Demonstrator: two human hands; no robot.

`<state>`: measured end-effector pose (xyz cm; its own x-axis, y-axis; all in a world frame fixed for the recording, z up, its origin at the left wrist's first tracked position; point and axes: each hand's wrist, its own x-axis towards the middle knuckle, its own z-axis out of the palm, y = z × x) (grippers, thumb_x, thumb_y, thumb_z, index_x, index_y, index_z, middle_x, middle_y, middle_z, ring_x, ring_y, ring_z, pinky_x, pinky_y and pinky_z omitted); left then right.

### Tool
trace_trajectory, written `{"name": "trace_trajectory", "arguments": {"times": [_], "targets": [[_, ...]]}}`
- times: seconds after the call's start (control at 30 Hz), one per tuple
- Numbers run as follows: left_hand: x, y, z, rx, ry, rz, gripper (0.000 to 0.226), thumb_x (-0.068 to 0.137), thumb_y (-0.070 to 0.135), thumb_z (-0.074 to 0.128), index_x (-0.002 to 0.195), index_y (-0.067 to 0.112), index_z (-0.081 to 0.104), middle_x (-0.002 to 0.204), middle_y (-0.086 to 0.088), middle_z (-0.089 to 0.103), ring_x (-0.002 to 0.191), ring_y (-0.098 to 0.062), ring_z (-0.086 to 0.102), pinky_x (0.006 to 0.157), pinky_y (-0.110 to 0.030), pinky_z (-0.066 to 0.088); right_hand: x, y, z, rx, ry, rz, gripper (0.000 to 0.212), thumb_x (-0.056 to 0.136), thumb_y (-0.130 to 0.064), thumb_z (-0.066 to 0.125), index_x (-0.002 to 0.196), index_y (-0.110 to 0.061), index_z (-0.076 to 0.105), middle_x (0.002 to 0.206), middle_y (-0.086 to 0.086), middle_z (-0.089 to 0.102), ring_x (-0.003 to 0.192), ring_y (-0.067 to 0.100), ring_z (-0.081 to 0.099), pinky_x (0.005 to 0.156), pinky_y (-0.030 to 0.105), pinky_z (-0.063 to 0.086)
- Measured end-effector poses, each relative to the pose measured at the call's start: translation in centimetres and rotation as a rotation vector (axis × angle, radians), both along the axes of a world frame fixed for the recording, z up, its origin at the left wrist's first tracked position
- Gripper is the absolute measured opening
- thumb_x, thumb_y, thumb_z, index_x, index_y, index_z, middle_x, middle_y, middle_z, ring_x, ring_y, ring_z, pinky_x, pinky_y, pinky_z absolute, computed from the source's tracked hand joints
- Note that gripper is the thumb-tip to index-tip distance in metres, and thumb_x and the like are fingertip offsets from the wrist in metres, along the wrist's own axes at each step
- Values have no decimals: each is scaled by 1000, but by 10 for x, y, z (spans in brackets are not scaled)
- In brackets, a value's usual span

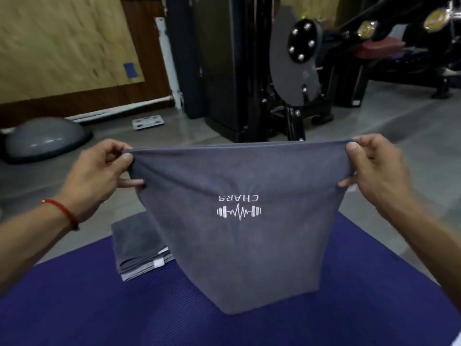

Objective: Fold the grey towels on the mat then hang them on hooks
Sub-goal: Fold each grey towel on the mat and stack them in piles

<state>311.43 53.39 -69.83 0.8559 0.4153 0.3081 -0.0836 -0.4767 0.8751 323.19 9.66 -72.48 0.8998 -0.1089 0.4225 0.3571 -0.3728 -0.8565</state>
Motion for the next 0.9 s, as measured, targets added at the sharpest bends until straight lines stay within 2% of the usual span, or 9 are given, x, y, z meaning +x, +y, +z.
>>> {"name": "trace_trajectory", "arguments": {"times": [0.1,0.2,0.3,0.37,0.43,0.57,0.63,0.73,0.9], "targets": [[-42,20,12,-97,-64,-11,16,106,19,45,100,30,55,106,-9,58,95,-25,69,67,-44,63,-5,33,23,-164,-68,19,13,106,-27,50,113,-18,57,90,2,69,53,20,66,47,26,51],[-75,33,14,-95,-88,22,18,107,22,43,97,34,52,99,-8,52,83,-26,63,54,-43,62,-9,56,37,-356,-80,-3,22,106,-29,46,120,-18,59,100,-1,63,90,18,57,79,28,41],[-97,48,5,-17,-34,105,15,107,23,45,98,33,52,95,-14,49,69,-31,56,43,-37,57,-4,77,38,-374,-46,24,18,105,-29,48,115,-20,60,94,1,63,92,22,56,84,35,45],[-102,60,-4,-9,-1,155,15,107,23,46,98,32,52,92,-14,52,59,-30,57,43,-37,56,6,94,30,-355,-10,77,14,105,-30,48,110,-22,57,89,3,65,78,30,66,72,44,58],[-101,69,-14,-14,16,196,15,107,24,46,96,33,52,94,-13,53,63,-26,62,48,-40,59,15,113,19,-248,72,155,14,106,-30,48,109,-18,55,95,5,64,68,33,72,54,41,60],[-90,76,-20,-44,-85,249,10,107,21,44,103,27,49,104,-9,46,85,-29,60,54,-39,62,35,139,2,-90,113,241,16,107,-29,47,110,-14,52,108,8,52,90,28,72,62,33,64],[-88,71,-17,-45,-185,224,13,108,19,42,102,29,47,102,-8,44,80,-24,56,53,-34,62,36,142,2,-19,92,246,16,108,-30,45,113,-15,49,112,8,51,96,26,70,62,28,63],[-101,61,-25,-55,-225,197,14,108,19,43,101,31,47,93,-9,48,67,-23,52,43,-30,54,26,131,-7,25,58,289,15,109,-28,43,115,-15,48,97,3,51,83,15,65,61,27,63],[-153,37,-120,-146,10,134,11,107,16,46,100,24,50,64,-13,50,37,-23,43,31,-24,38,-1,83,-88,-92,203,472,12,104,-30,53,99,-20,56,78,-1,61,58,15,62,43,30,57]]}}
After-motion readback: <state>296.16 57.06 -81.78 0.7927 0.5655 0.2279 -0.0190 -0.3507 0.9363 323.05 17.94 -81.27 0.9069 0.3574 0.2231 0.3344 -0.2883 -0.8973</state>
